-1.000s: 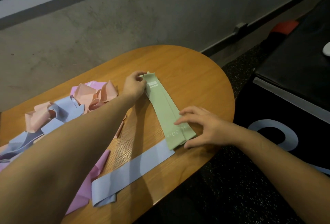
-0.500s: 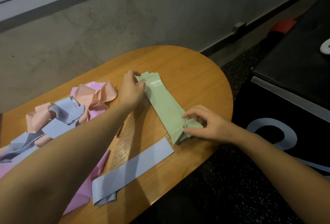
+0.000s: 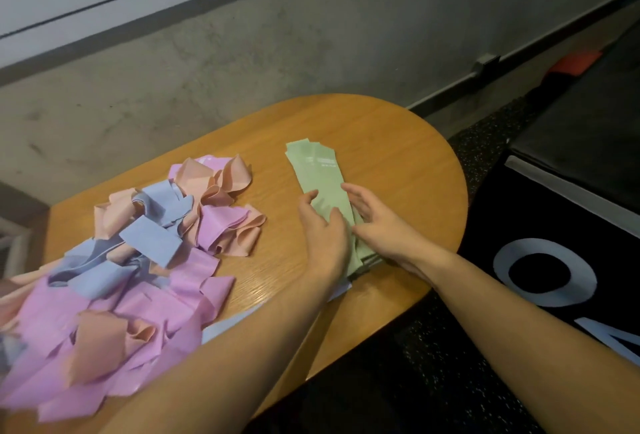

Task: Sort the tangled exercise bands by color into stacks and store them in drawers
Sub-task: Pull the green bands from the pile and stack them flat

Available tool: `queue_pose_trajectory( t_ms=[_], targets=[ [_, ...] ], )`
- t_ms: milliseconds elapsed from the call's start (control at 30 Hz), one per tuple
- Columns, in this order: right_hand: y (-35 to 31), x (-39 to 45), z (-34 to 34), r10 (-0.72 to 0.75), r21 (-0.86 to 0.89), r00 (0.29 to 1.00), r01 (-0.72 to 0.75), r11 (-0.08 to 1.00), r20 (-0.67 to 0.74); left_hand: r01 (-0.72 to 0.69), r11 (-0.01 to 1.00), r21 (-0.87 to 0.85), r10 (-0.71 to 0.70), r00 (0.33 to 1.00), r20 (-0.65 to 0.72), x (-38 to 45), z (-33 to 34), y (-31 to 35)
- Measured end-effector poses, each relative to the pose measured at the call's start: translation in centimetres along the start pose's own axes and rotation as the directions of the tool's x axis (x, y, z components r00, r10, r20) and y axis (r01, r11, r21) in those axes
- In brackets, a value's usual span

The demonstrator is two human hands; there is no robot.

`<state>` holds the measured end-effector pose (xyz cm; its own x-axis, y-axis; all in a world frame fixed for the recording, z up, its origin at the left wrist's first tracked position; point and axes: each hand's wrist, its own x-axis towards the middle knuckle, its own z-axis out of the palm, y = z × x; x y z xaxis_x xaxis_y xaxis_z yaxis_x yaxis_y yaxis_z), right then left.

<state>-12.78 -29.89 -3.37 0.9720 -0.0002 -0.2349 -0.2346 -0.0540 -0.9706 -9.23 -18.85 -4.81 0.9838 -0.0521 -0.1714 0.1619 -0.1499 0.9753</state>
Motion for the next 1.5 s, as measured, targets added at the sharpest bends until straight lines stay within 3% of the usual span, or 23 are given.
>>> queue_pose_trajectory(
  t_ms=[100, 267, 400, 467, 600, 700, 933, 1200, 1500],
  targets=[
    [0.0, 0.2, 0.4, 0.019, -0.028, 1.0, -0.019, 0.999, -0.003, 0.035, 0.998, -0.044, -0.036, 0.999, -0.039, -0.2, 0.2, 0.3],
    [-1.2, 2.2, -1.1, 0.119, 0.113, 0.988, -0.107, 0.988, -0.101, 0.058, 0.997, -0.06, -0.06, 0.998, -0.028, 1.6, -1.3, 0.7],
    [-2.3, 6.4, -1.8, 0.216, -0.024, 0.948, -0.228, 0.973, -0.232, 0.037, 0.999, 0.012, -0.036, 0.997, -0.066, 6.2, -2.5, 2.2],
    [-2.9, 8.6, -1.3, 0.209, -0.052, 0.942, -0.23, 0.972, -0.262, 0.045, 0.997, 0.055, -0.041, 0.997, -0.07, 8.4, -2.9, 2.8],
    [-4.2, 11.4, 0.1, 0.215, 0.088, 0.935, -0.198, 0.976, -0.282, 0.04, 0.998, 0.058, -0.039, 0.999, -0.015, 10.6, -2.8, 2.9],
    [-3.9, 12.6, 1.0, 0.148, 0.072, 0.939, -0.132, 0.989, -0.309, 0.011, 1.0, 0.018, -0.011, 1.0, 0.007, 10.8, -2.2, 2.5],
    [-3.2, 12.3, 1.7, -0.003, -0.103, 0.99, -0.012, 0.995, -0.142, -0.012, 0.997, -0.075, 0.011, 1.0, -0.016, 11.4, -1.5, 1.7],
    [-1.8, 7.8, -0.5, -0.005, 0.099, 0.996, 0.014, 0.995, -0.088, 0.06, 0.97, -0.235, -0.089, 0.989, -0.115, 6.8, -1.3, 0.2],
    [0.6, 0.4, -0.5, 0.026, 0.271, 0.999, -0.017, 0.962, -0.031, 0.324, 0.815, -0.481, -0.339, 0.939, 0.058, 3.2, -1.5, -0.4]
  ],
)
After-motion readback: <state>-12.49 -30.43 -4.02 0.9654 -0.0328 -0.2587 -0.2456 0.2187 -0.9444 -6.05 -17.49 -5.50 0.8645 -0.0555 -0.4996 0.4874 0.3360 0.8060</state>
